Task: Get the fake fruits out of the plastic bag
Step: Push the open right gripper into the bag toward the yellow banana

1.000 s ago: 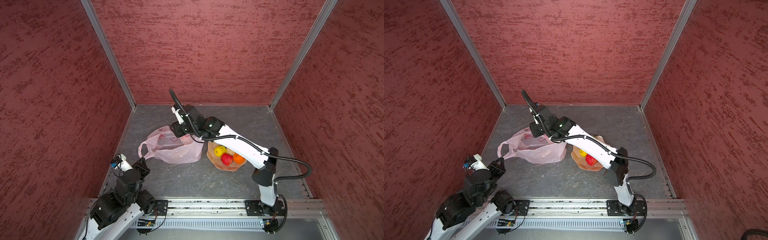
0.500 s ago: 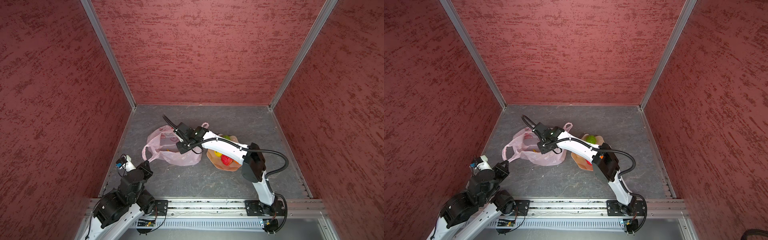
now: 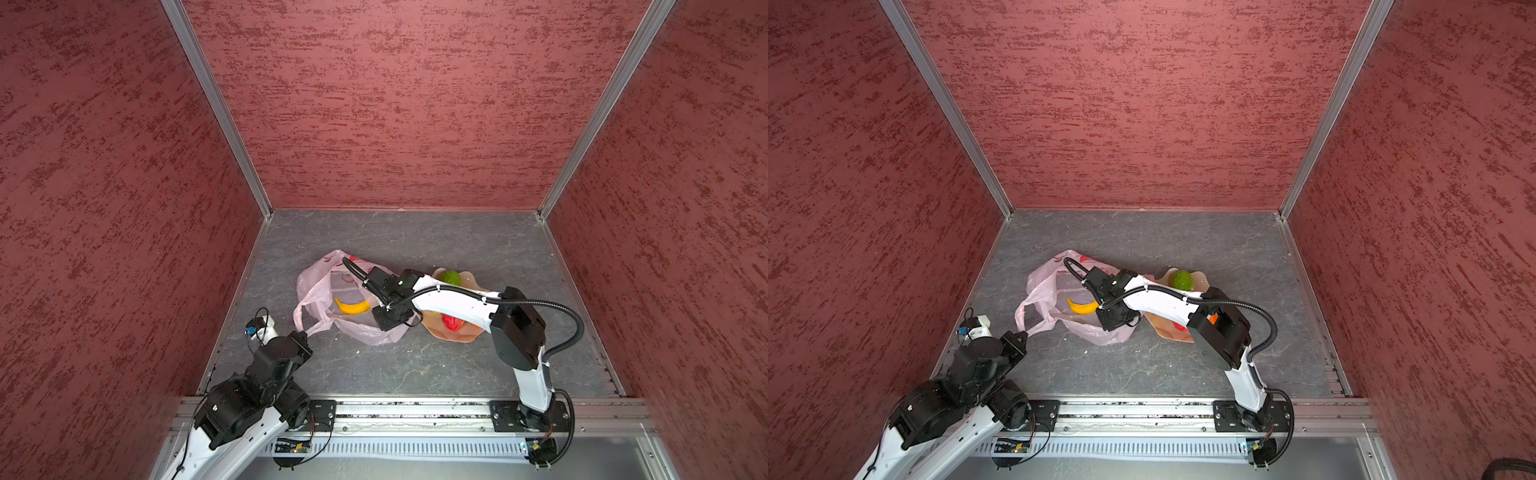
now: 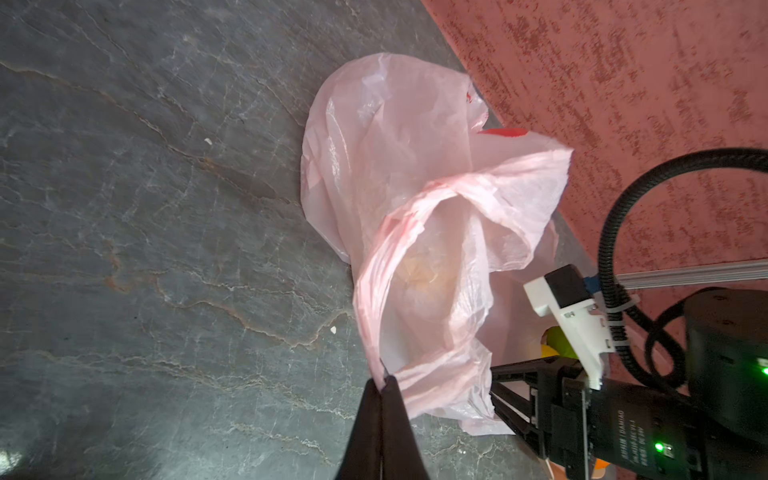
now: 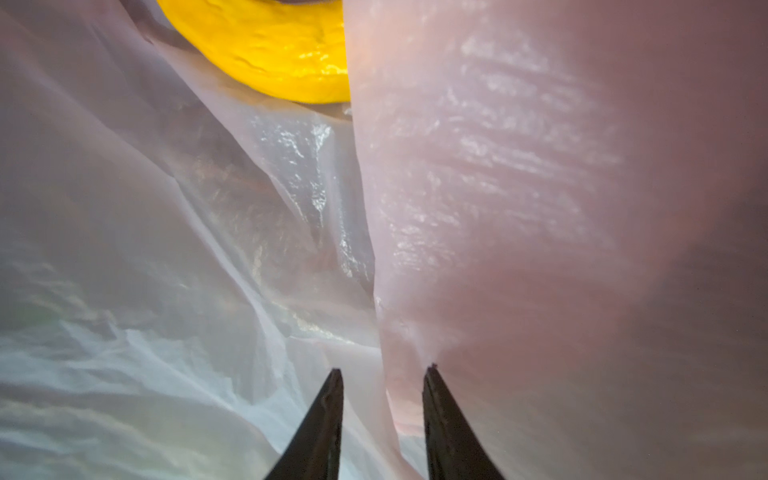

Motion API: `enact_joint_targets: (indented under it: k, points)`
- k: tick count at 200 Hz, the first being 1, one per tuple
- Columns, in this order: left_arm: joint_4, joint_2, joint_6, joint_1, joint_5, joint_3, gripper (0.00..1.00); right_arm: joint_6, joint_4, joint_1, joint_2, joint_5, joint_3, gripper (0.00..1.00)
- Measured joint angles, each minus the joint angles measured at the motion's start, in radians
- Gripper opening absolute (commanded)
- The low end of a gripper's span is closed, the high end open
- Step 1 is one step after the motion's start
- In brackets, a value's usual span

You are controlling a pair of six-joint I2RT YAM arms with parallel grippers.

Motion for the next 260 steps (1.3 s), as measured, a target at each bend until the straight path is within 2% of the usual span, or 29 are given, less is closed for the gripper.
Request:
enact_joint_targets:
  k: [13, 30, 59, 103, 131, 176, 215, 239, 260]
  points:
    - [-0.003, 0.023, -0.005, 0.0, 0.017, -0.005, 0.0, 0.006, 0.002, 0.002, -0.001, 0.0, -0.014, 0.34]
    - [-0.013, 0.029, -0.02, 0.0, 0.031, -0.018, 0.0, 0.011, 0.003, 0.003, -0.001, 0.013, -0.023, 0.41]
    - [-0.018, 0.028, -0.048, 0.0, 0.052, -0.048, 0.0, 0.013, 0.015, 0.004, -0.01, 0.064, -0.009, 0.57]
    - [-0.02, 0.076, -0.085, 0.0, 0.076, -0.062, 0.0, 0.013, 0.078, 0.004, -0.014, 0.182, 0.061, 0.74]
    - [-0.02, 0.085, -0.095, -0.001, 0.081, -0.065, 0.0, -0.008, 0.131, 0.004, 0.016, 0.232, 0.124, 0.8]
    - [-0.036, 0.083, -0.12, -0.008, 0.098, -0.082, 0.0, -0.069, 0.171, 0.004, 0.145, 0.303, 0.206, 0.84]
    - [-0.039, 0.075, -0.142, -0.015, 0.103, -0.082, 0.0, -0.106, 0.176, 0.004, 0.224, 0.351, 0.227, 0.83]
    - [-0.037, 0.084, -0.143, -0.02, 0.111, -0.084, 0.0, -0.126, 0.179, 0.004, 0.225, 0.383, 0.227, 0.78]
    - [-0.031, 0.113, -0.143, -0.021, 0.117, -0.089, 0.0, -0.144, 0.178, 0.004, 0.226, 0.418, 0.227, 0.68]
